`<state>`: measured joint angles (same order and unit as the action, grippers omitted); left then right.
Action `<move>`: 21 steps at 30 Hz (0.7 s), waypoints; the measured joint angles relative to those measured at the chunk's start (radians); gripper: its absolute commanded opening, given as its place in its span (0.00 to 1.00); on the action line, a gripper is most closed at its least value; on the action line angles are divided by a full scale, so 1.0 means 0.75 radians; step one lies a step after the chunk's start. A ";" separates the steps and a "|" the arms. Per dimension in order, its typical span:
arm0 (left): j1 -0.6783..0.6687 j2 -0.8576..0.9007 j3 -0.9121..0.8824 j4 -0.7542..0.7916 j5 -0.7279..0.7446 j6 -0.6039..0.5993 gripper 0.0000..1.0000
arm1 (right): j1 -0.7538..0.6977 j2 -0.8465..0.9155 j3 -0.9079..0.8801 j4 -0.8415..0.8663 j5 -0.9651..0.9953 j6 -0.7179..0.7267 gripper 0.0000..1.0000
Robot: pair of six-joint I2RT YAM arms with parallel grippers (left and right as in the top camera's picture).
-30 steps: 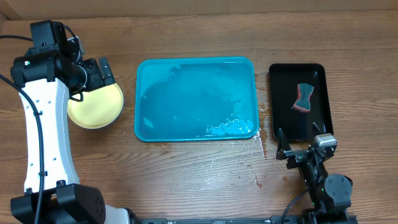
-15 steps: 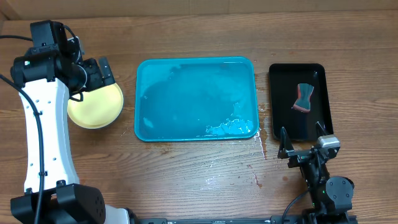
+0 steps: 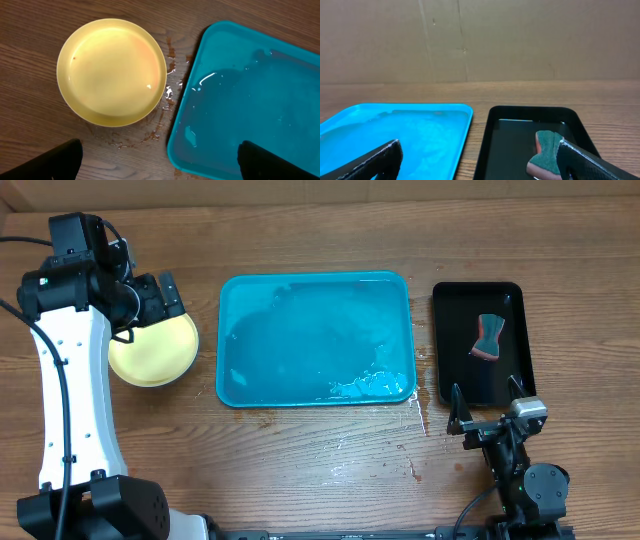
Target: Clean dirty plates on tray and stack at the side
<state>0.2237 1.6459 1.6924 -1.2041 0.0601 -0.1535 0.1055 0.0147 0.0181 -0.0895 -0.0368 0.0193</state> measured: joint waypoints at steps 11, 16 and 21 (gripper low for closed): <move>-0.015 -0.022 0.000 -0.002 -0.002 0.000 1.00 | 0.000 0.000 0.000 0.000 0.001 0.000 1.00; -0.105 -0.206 -0.003 0.054 -0.056 0.006 1.00 | 0.000 0.000 0.000 -0.001 0.000 0.001 1.00; -0.210 -0.549 -0.149 0.342 -0.101 0.010 1.00 | 0.000 0.000 0.000 -0.001 0.001 0.000 1.00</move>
<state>0.0662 1.2343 1.5810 -0.9474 -0.0154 -0.1459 0.1055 0.0147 0.0181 -0.0898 -0.0364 0.0193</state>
